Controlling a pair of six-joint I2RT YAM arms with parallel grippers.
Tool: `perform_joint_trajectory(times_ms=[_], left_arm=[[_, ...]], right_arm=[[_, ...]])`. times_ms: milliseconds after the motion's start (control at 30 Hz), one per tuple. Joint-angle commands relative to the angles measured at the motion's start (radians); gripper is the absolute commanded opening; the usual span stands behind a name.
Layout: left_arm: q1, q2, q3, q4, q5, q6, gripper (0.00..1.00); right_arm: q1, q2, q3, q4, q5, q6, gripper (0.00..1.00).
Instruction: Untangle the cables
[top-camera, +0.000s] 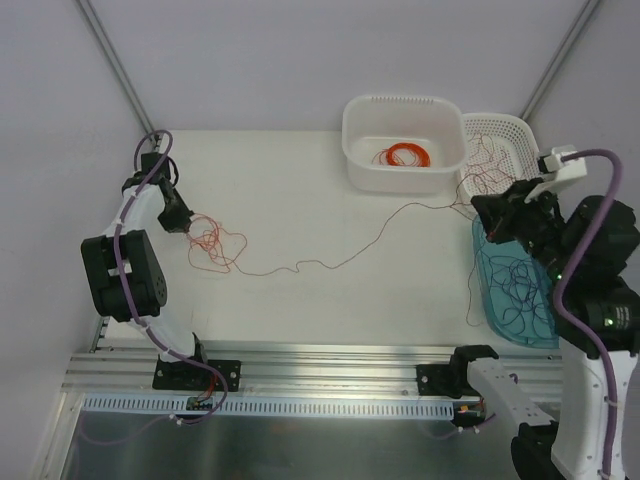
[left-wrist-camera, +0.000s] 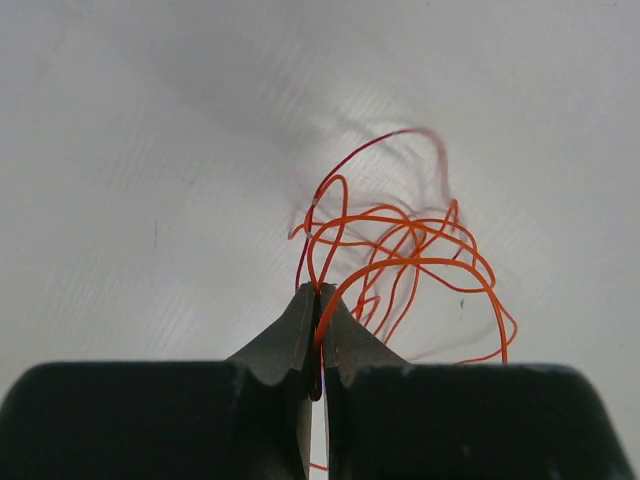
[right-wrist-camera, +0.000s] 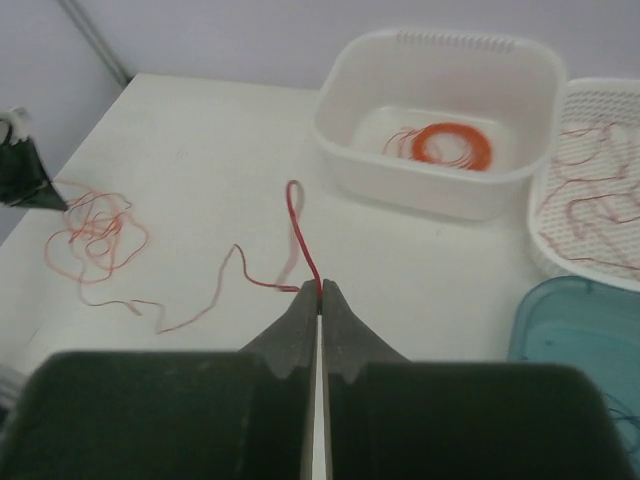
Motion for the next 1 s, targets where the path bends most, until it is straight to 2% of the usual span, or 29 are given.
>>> perform_joint_trajectory(times_ms=[0,67,200,233,267,300,367,467,567,667,867,967], left_arm=[[-0.015,-0.065,0.008,0.002,0.131,0.007,0.00],[-0.047,-0.091,-0.019,0.011,0.148,0.018,0.00],[-0.091,-0.167,-0.070,0.016,0.174,0.027,0.00],[-0.101,-0.180,-0.090,0.016,0.194,0.029,0.00],[-0.110,-0.192,-0.099,0.017,0.204,0.032,0.00],[-0.136,-0.218,-0.107,0.019,0.210,0.040,0.00],[-0.165,-0.243,-0.130,0.016,0.210,0.049,0.00],[-0.199,-0.287,-0.158,0.016,0.221,0.046,0.00],[-0.207,-0.322,-0.182,0.016,0.239,0.038,0.00],[-0.238,-0.356,-0.202,0.016,0.254,0.030,0.00],[-0.256,-0.398,-0.233,0.016,0.271,0.014,0.00],[-0.257,-0.412,-0.245,0.016,0.277,0.009,0.00]], right_arm=[[0.005,0.069,-0.094,0.045,-0.231,0.052,0.01],[0.014,0.089,-0.189,0.062,-0.250,0.070,0.01],[0.046,0.138,-0.322,0.065,-0.156,0.075,0.01],[0.051,0.152,-0.362,0.061,-0.134,0.081,0.03],[0.057,0.167,-0.373,0.046,-0.114,0.082,0.09],[0.077,0.202,-0.384,0.036,-0.073,0.081,0.19],[0.115,0.239,-0.385,0.006,-0.027,0.066,0.48],[0.241,0.287,-0.382,0.027,0.049,0.029,0.57],[0.388,0.334,-0.381,0.091,0.041,0.006,0.60],[0.474,0.401,-0.375,0.160,0.008,-0.043,0.64],[0.686,0.617,-0.370,0.332,-0.170,-0.103,0.66],[0.750,0.711,-0.350,0.378,-0.177,-0.144,0.66]])
